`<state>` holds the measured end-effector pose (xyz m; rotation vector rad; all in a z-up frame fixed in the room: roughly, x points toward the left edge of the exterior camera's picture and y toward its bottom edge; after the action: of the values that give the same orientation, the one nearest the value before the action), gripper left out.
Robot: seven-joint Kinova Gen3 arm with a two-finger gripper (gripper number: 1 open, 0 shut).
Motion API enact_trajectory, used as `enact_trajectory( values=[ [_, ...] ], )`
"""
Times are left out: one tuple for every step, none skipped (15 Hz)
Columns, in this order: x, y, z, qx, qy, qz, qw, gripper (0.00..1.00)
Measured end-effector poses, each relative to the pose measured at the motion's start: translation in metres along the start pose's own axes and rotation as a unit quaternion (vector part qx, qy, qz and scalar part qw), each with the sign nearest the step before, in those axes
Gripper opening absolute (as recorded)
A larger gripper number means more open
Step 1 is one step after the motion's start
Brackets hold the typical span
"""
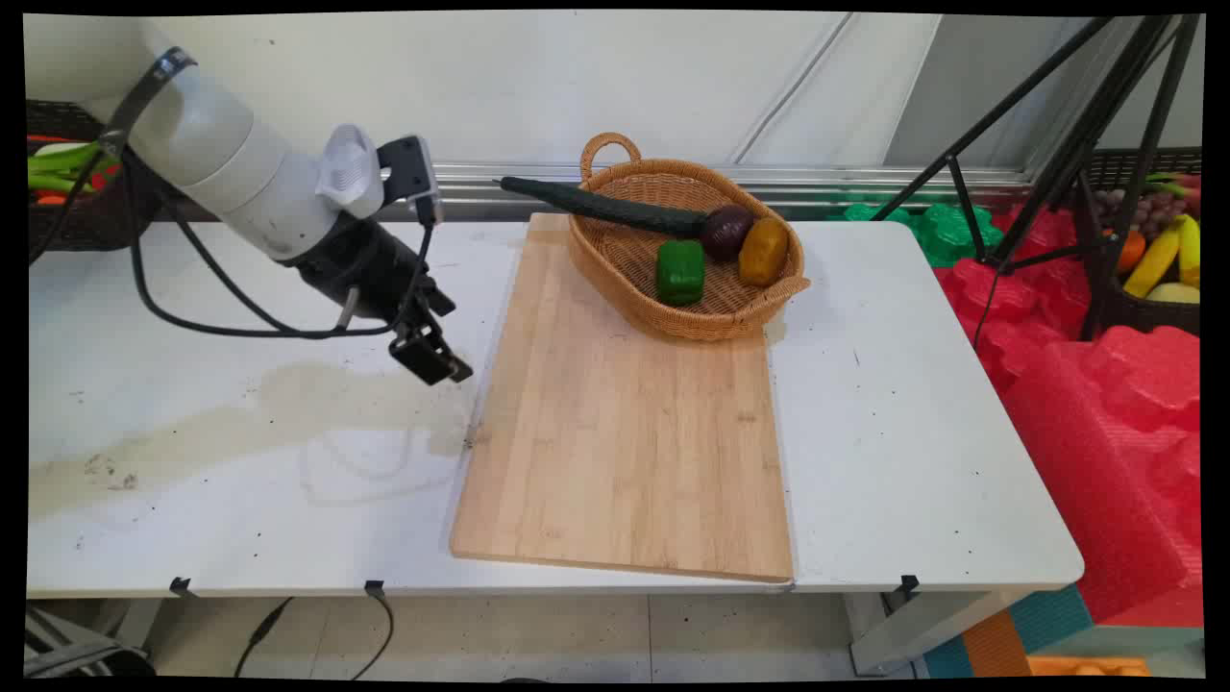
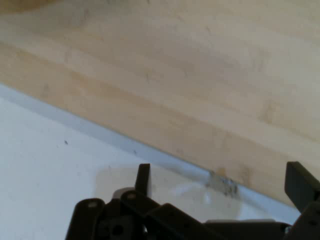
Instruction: Pick up the cucumber from the vegetable basket
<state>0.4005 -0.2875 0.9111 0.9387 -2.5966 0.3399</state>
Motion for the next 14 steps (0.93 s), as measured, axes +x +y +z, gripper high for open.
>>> enact_trajectory(
  values=[
    [0.006,-0.002,-0.001,0.003,0.008,-0.001,1.0,1.0],
    [0.013,-0.004,-0.002,0.008,0.017,-0.002,0.9998,1.0],
    [0.021,-0.006,-0.003,0.012,0.026,-0.002,0.9996,1.0],
    [0.026,-0.008,-0.003,0.016,0.032,-0.003,0.9994,1.0],
    [0.035,-0.011,-0.005,0.021,0.043,-0.004,0.9988,1.0],
    [0.047,-0.015,-0.007,0.029,0.055,-0.005,0.998,1.0],
    [0.057,-0.019,-0.008,0.036,0.065,-0.006,0.9972,1.0],
    [0.069,-0.025,-0.009,0.045,0.076,-0.008,0.996,1.0],
    [0.081,-0.031,-0.009,0.053,0.086,-0.01,0.9949,1.0],
    [0.093,-0.037,-0.008,0.062,0.093,-0.011,0.9937,1.0],
    [0.103,-0.042,-0.006,0.069,0.097,-0.012,0.9928,1.0],
    [0.115,-0.048,-0.003,0.077,0.1,-0.012,0.9919,1.0],
    [0.126,-0.054,0.002,0.086,0.102,-0.012,0.991,1.0],
    [0.134,-0.06,0.007,0.093,0.103,-0.011,0.9903,1.0]
  ],
)
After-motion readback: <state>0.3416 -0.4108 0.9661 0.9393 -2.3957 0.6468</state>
